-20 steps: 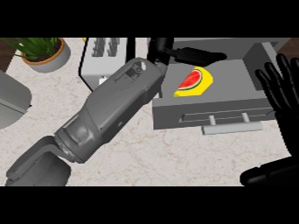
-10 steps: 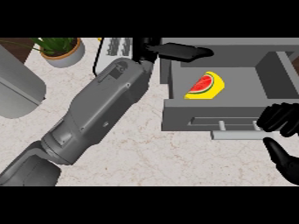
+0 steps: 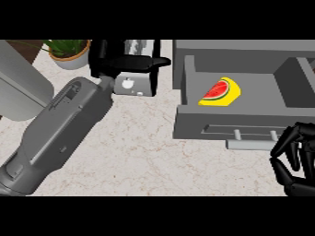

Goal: Pick up the cup, place it into the drawer and close the drawer

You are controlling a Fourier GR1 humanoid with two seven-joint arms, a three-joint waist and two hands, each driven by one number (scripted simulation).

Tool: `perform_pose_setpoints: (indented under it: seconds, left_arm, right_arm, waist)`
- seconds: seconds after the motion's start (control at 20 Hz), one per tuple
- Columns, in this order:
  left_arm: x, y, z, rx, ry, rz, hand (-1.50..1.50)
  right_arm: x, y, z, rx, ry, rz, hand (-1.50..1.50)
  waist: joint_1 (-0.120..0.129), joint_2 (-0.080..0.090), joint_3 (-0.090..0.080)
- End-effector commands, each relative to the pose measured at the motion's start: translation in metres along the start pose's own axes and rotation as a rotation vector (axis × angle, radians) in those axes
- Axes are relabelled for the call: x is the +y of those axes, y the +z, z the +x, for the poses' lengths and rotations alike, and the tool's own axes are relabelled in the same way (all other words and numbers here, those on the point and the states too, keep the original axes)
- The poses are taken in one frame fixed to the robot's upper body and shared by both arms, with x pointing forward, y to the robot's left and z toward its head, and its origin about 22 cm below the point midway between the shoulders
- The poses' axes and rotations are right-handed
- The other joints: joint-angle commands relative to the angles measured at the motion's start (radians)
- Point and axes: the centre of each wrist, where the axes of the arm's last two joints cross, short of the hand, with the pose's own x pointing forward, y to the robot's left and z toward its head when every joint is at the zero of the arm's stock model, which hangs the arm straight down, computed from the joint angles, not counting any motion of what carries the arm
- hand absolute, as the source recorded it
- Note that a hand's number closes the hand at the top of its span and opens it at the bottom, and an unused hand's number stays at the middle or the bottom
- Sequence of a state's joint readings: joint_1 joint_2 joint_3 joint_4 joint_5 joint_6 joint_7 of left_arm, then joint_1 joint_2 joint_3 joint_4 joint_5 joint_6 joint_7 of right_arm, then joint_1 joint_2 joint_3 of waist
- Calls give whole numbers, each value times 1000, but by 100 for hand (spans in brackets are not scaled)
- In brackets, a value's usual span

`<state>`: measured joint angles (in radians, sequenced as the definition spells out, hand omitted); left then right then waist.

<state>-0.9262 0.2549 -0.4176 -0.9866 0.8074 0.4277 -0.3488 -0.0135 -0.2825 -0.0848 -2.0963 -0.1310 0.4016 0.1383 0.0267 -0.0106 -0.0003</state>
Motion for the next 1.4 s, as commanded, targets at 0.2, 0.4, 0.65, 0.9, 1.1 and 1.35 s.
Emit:
perform_pose_setpoints:
  seconds: [0.2,0.4,0.65,0.9,1.1,1.35]
  left_arm:
    - [77,62,15,20,8,42,-150]
    - [102,82,23,17,30,64,-150]
    - [124,102,23,30,28,52,-150]
    - [155,135,26,30,22,57,-150]
    - [187,144,40,27,10,56,-150]
    - [187,153,32,24,21,73,-150]
  right_arm:
    - [17,-8,-25,112,106,16,150]
    - [29,-11,-39,98,258,102,150]
    - [43,-28,-44,110,527,217,150]
    - [41,-39,-101,149,615,226,150]
    - [76,-57,-116,169,624,248,-150]
    - [78,-70,-152,238,711,298,-150]
  waist:
    - [0,5,0]
    - [0,8,1]
    - [7,9,1]
    - [5,13,1]
    - [-10,11,0]
    - [-10,13,1]
